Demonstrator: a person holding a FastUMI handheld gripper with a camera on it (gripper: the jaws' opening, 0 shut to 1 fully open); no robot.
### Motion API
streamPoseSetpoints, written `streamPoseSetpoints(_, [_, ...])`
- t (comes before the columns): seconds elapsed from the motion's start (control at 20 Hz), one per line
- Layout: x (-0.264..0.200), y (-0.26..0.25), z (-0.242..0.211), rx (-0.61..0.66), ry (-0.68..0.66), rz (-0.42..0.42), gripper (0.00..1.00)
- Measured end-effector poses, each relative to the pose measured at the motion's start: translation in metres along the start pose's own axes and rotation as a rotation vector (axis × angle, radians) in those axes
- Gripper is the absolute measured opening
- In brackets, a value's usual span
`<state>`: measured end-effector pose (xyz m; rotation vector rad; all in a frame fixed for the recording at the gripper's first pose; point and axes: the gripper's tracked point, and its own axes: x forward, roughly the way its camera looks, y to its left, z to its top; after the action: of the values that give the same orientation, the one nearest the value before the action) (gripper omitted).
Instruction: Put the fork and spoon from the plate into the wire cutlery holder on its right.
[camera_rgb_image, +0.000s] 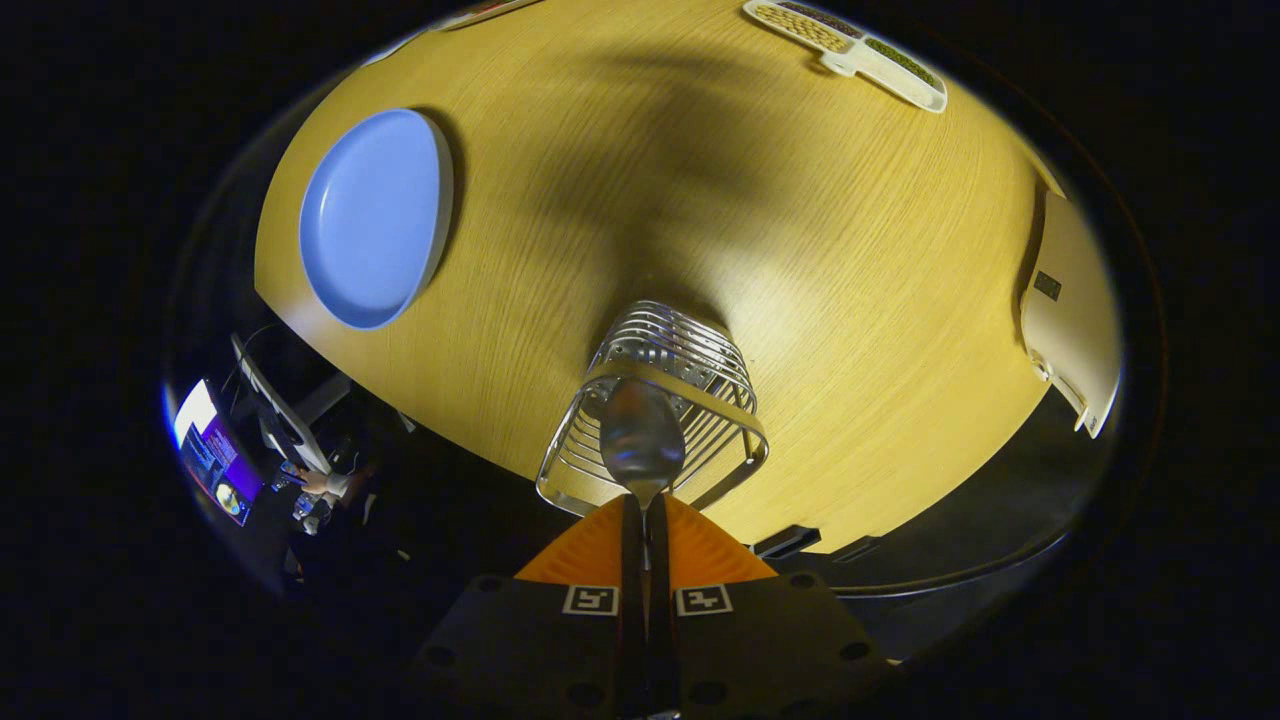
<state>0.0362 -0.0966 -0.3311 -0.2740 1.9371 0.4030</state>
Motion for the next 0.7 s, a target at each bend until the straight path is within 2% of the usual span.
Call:
streamPoseSetpoints(0.15, [0.001, 0.001, 0.002, -0.014, -0.008, 0.001, 0.08])
streamPoseSetpoints(0.35, [-0.001, 0.005, 0.005, -0.019, -0.056, 0.012, 0.16])
streamPoseSetpoints(0.45, [-0.004, 0.009, 0.006, -0.013, -0.104, 0.027, 0.26])
streamPoseSetpoints(0.6, [-0.013, 0.01, 0.011, -0.006, -0.188, 0.04, 0.52])
streamPoseSetpoints(0.7, [-0.019, 0.012, 0.008, 0.01, -0.251, 0.045, 0.64])
